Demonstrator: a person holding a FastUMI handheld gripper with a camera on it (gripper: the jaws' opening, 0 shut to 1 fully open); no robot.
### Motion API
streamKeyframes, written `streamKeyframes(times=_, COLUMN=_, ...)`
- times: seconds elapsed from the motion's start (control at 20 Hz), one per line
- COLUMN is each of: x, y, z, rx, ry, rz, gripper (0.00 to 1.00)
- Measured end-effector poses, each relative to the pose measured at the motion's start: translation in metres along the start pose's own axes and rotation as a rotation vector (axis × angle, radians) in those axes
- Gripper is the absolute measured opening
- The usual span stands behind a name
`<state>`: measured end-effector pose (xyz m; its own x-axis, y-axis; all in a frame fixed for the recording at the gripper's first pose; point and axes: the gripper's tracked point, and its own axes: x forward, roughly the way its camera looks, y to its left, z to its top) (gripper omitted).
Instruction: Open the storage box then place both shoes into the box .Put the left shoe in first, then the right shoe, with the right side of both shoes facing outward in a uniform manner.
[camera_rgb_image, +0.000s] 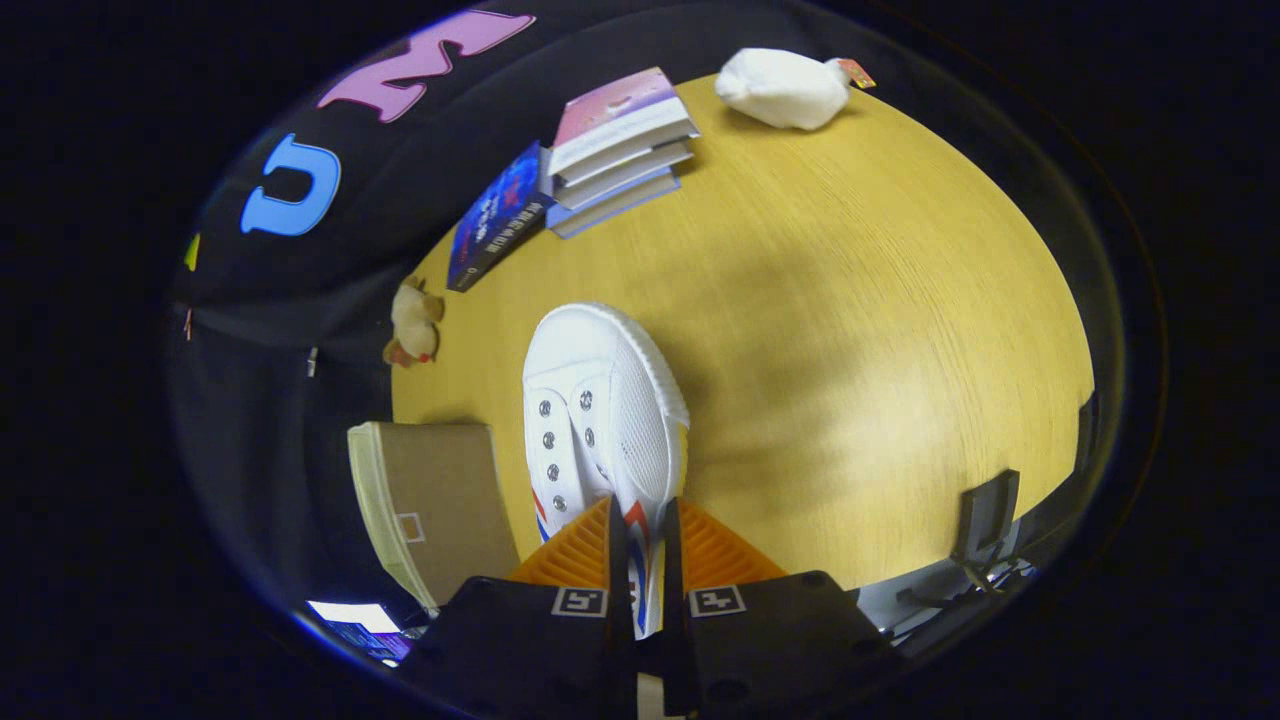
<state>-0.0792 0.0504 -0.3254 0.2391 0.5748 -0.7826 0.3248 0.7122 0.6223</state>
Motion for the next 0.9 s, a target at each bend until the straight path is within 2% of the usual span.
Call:
streamKeyframes(times=0.2, x=-0.020, y=0.095, z=0.003, rx=-0.040, ry=-0.012, rz=0.133, gripper=0.14)
streamKeyframes(times=0.45, x=-0.025, y=0.191, z=-0.018, rx=-0.091, ry=0.021, rz=0.192, gripper=0.15)
streamKeyframes(times=0.7, x=-0.002, y=0.263, z=-0.062, rx=-0.120, ry=0.105, rz=0.214, gripper=0.15)
streamKeyframes(times=0.9, x=0.034, y=0.280, z=-0.098, rx=-0.128, ry=0.149, rz=0.148, gripper=0.14)
